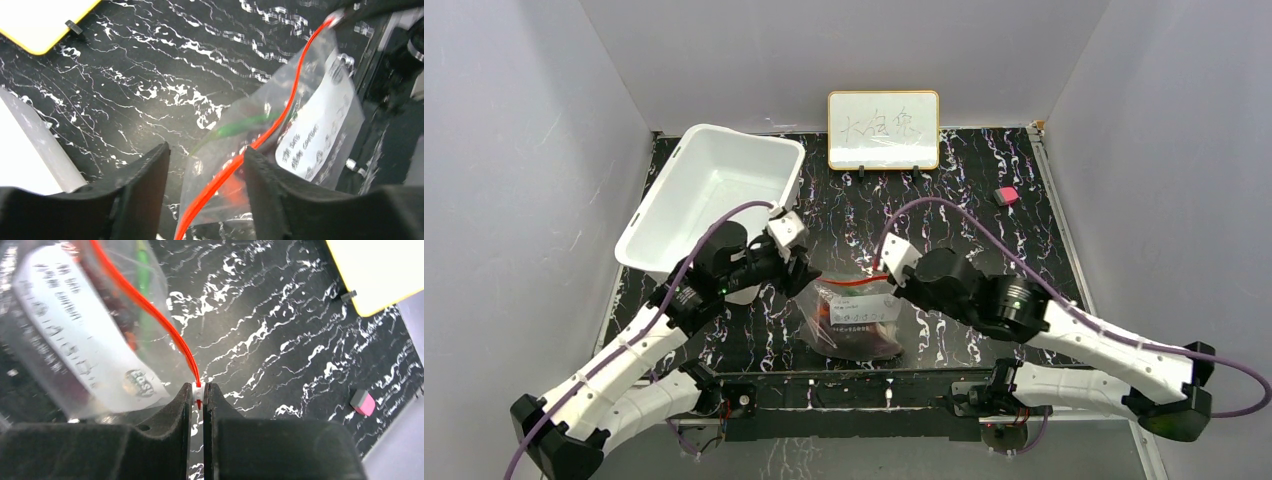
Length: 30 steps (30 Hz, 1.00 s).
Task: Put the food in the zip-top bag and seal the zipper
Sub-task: Place the zipper food storage bag at the center of the board.
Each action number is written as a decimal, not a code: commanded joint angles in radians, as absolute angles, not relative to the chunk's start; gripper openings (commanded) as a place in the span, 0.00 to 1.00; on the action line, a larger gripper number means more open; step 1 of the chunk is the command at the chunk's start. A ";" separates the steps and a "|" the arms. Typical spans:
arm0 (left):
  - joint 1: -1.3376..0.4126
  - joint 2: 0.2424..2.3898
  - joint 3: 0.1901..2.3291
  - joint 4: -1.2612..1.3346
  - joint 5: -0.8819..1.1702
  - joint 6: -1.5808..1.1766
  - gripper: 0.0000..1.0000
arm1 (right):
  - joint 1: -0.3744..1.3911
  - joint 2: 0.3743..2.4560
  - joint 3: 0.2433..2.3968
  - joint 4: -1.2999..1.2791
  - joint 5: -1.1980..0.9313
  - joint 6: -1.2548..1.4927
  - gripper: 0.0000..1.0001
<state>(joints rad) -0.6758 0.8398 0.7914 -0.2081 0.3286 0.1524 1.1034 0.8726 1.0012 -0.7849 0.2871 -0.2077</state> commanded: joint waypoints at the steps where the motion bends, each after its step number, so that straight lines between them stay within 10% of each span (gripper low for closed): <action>1: -0.672 0.842 0.896 -0.157 0.254 0.074 0.63 | 1.042 0.938 0.979 -0.618 0.483 -0.191 0.00; 4: -0.673 0.848 0.928 -0.190 0.222 0.050 0.98 | 0.911 0.978 0.975 -0.568 0.402 -0.173 0.00; 16: -0.673 0.784 0.918 -0.279 0.046 -0.118 0.98 | 0.606 1.160 0.981 -0.455 0.290 -0.094 0.01; 30: -0.672 0.798 0.956 -0.354 -0.197 -0.447 0.98 | 0.602 1.086 1.061 -0.563 0.212 0.048 0.71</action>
